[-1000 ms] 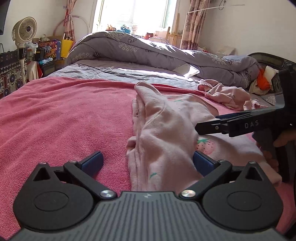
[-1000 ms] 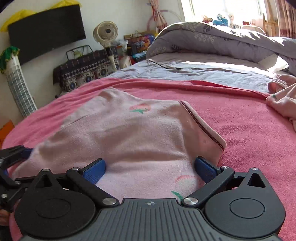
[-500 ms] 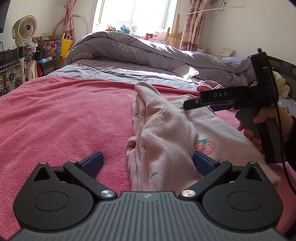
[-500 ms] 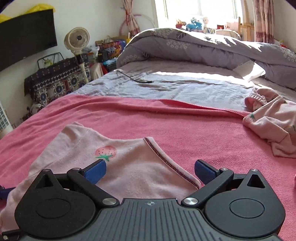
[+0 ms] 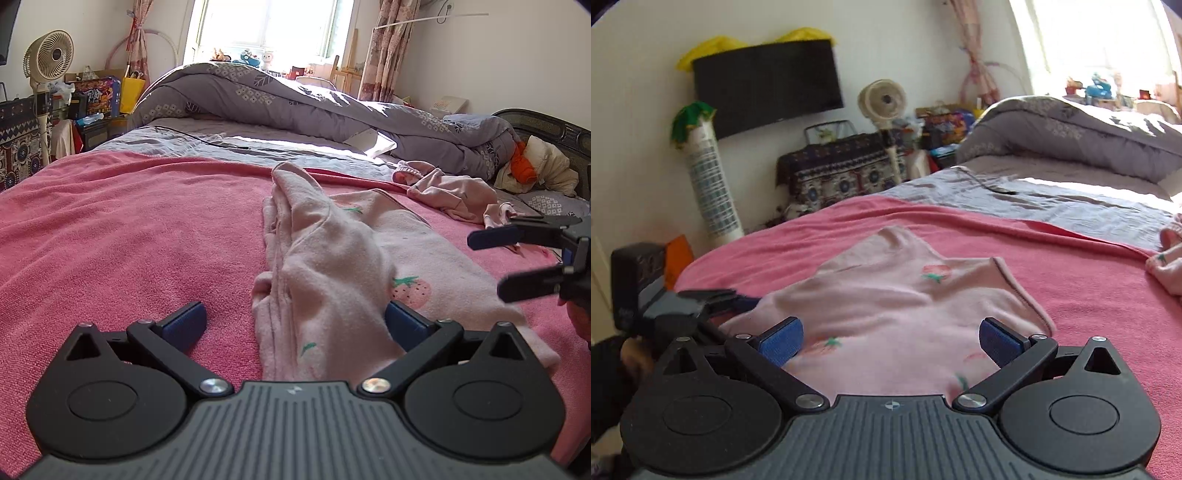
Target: Fold clothes
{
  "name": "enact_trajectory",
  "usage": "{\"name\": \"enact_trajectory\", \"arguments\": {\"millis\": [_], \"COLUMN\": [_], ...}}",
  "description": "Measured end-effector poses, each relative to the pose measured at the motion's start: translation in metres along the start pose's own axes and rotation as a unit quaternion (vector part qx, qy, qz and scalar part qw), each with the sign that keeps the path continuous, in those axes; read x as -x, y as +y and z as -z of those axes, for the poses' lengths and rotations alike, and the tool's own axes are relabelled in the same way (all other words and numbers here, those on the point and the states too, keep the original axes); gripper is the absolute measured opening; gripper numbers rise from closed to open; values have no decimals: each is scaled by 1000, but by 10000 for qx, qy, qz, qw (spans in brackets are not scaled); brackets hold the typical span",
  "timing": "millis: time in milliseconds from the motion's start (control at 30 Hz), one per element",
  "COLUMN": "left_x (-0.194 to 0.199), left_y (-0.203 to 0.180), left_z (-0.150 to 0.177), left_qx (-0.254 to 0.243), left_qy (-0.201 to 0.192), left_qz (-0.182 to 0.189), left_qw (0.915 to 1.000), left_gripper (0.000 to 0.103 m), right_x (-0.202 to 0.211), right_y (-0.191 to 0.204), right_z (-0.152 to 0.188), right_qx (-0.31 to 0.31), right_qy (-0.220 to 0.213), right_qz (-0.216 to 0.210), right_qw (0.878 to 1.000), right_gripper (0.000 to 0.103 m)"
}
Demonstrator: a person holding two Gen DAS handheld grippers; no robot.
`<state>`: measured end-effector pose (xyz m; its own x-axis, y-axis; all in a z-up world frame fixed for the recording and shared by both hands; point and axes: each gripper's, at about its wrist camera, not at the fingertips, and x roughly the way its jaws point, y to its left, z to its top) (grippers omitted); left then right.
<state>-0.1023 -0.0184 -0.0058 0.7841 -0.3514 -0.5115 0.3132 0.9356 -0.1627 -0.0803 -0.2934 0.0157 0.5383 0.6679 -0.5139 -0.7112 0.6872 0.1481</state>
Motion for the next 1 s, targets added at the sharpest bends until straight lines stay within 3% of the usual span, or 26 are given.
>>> {"name": "enact_trajectory", "arguments": {"millis": [67,200,267,333,433,533,667,700,733,767,800,833,900,1000], "left_x": [0,1,1,8,27,23,-33,-43,-39,-39,-44,-44,-44,-39], "left_y": [-1,-6,-17,-31,-51,-66,-61,-48,-32,-12,3,13,15,-1], "left_z": [0,-6,-20,-39,-67,-82,-55,-40,-33,-30,-35,-38,-37,-33], "left_qx": [-26,-23,-140,-347,-880,-1606,-2493,-2408,-1966,-1383,-889,-577,-517,-1010], "left_qy": [0,111,317,264,-241,-351,866,994,679,684,959,976,941,855], "left_qz": [-32,-201,-432,-568,-103,235,111,330,666,972,1240,1406,1393,1075], "left_qw": [10000,9997,9985,9974,9958,9861,9645,9649,9759,9832,9836,9836,9844,9854], "left_gripper": [103,103,103,103,103,103,103,103,103,103,103,103,103,103], "right_x": [-15,-13,-10,-10,-11,-11,-10,-10,-11,-11,-12,-13,-13,-14], "right_y": [6,5,8,8,7,7,7,7,8,9,10,12,15,16], "right_z": [18,17,19,20,23,25,25,26,26,26,26,26,26,26], "right_qx": [507,377,422,430,398,394,380,385,410,438,465,513,580,607], "right_qy": [489,442,409,390,373,353,335,333,343,350,357,377,381,380], "right_qz": [116,53,91,102,85,89,89,97,138,168,195,241,303,341], "right_qw": [9974,9983,9982,9983,9985,9986,9987,9987,9985,9983,9981,9977,9971,9969], "right_gripper": [103,103,103,103,103,103,103,103,103,103,103,103,103,103]}}
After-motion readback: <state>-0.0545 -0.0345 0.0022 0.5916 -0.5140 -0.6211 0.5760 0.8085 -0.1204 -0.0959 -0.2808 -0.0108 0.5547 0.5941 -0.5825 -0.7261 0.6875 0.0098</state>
